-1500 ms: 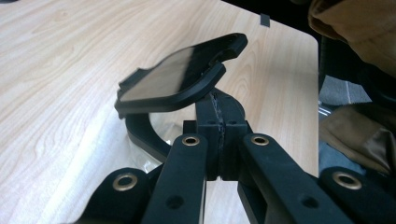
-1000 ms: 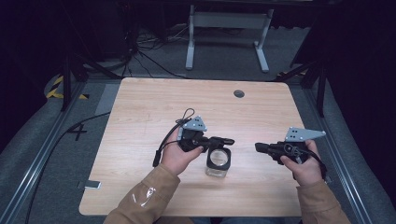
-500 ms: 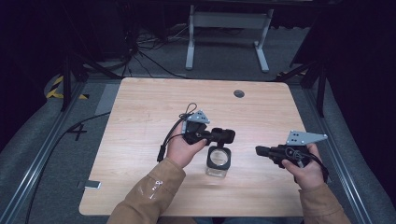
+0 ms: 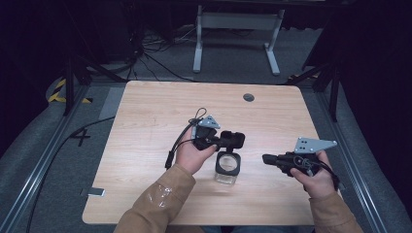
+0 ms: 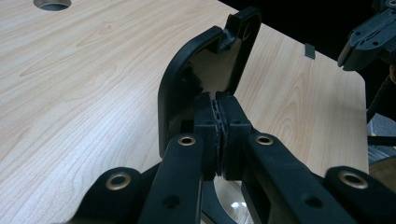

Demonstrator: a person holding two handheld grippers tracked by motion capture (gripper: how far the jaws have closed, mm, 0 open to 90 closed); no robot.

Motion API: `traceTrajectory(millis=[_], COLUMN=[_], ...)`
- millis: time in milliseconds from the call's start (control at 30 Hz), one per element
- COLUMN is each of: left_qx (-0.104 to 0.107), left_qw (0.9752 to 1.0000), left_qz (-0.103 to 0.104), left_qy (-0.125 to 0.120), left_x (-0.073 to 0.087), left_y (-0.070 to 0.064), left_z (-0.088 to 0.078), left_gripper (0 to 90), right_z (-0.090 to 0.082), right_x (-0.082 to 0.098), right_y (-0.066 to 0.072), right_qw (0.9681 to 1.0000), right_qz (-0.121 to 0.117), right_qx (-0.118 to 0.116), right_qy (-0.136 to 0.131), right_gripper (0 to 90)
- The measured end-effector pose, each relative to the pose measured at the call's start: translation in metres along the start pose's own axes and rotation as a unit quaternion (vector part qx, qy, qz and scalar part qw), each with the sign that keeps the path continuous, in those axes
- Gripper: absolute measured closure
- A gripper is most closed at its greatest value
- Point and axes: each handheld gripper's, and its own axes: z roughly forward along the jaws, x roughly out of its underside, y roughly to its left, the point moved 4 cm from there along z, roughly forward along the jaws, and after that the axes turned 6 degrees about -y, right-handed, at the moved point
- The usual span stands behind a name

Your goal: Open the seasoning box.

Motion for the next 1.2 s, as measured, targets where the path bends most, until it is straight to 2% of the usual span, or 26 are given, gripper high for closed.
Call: traceTrajectory(millis=[400, 600, 667, 700, 767, 800, 833, 867, 900, 967, 1067, 1100, 1133, 1200], left_qx=[0.015, 0.013, 0.007, 0.007, 0.003, 0.002, -0.003, -0.003, -0.018, -0.027, -0.042, -0.057, -0.057, -0.071], left_qw=[0.9999, 0.9998, 0.9997, 0.9997, 0.9997, 0.9997, 0.9997, 0.9997, 0.9994, 0.9992, 0.9988, 0.998, 0.998, 0.9971], left_qz=[0.001, 0.012, 0.014, 0.014, 0.013, 0.014, 0.018, 0.018, 0.027, 0.03, 0.026, 0.026, 0.026, 0.023], left_qy=[-0.002, -0.014, -0.018, -0.018, -0.02, -0.02, -0.014, -0.014, -0.005, -0.003, 0.002, 0.007, 0.007, 0.015], left_x=[0.003, 0.004, 0.005, 0.005, 0.009, 0.01, 0.015, 0.015, 0.02, 0.023, 0.032, 0.038, 0.038, 0.045], left_y=[-0.009, -0.02, -0.022, -0.022, -0.024, -0.024, -0.025, -0.025, -0.024, -0.024, -0.021, -0.019, -0.019, -0.016], left_z=[-0.01, -0.035, -0.05, -0.05, -0.061, -0.065, -0.077, -0.077, -0.088, -0.094, -0.111, -0.122, -0.122, -0.131], left_gripper=[84.3, 81.7, 79.3, 78.2, 77.2, 75.3, 74.8, 74.0, 72.8, 72.1, 69.7, 68.3, 67.4, 66.8], right_z=[0.003, 0.003, 0.004, 0.004, 0.004, 0.004, 0.002, 0.002, -0.001, -0.002, -0.009, -0.012, -0.012, -0.017], right_x=[0.0, -0.002, -0.004, -0.004, -0.005, -0.006, -0.006, -0.006, -0.005, -0.005, -0.001, 0.002, 0.002, 0.007], right_y=[-0.002, -0.007, -0.01, -0.011, -0.012, -0.013, -0.013, -0.013, -0.015, -0.016, -0.018, -0.019, -0.019, -0.021], right_qw=[1.0, 1.0, 0.9999, 0.9999, 0.9999, 0.9998, 0.9998, 0.9998, 0.9997, 0.9997, 0.9994, 0.9992, 0.9992, 0.9988], right_qz=[-0.003, -0.001, 0.002, 0.002, 0.004, 0.0, 0.001, 0.001, -0.002, -0.004, -0.002, -0.003, -0.003, -0.003], right_qx=[-0.002, 0.003, 0.008, 0.012, 0.012, 0.016, 0.017, 0.017, 0.023, 0.024, 0.033, 0.038, 0.038, 0.044], right_qy=[0.0, -0.003, -0.006, -0.007, -0.007, -0.01, -0.008, -0.008, -0.007, -0.005, 0.004, 0.01, 0.01, 0.021], right_gripper=[89.4, 86.2, 78.9, 77.2, 75.0, 69.5, 67.8, 67.8, 64.7, 63.4, 58.1, 56.5, 56.5, 54.2])
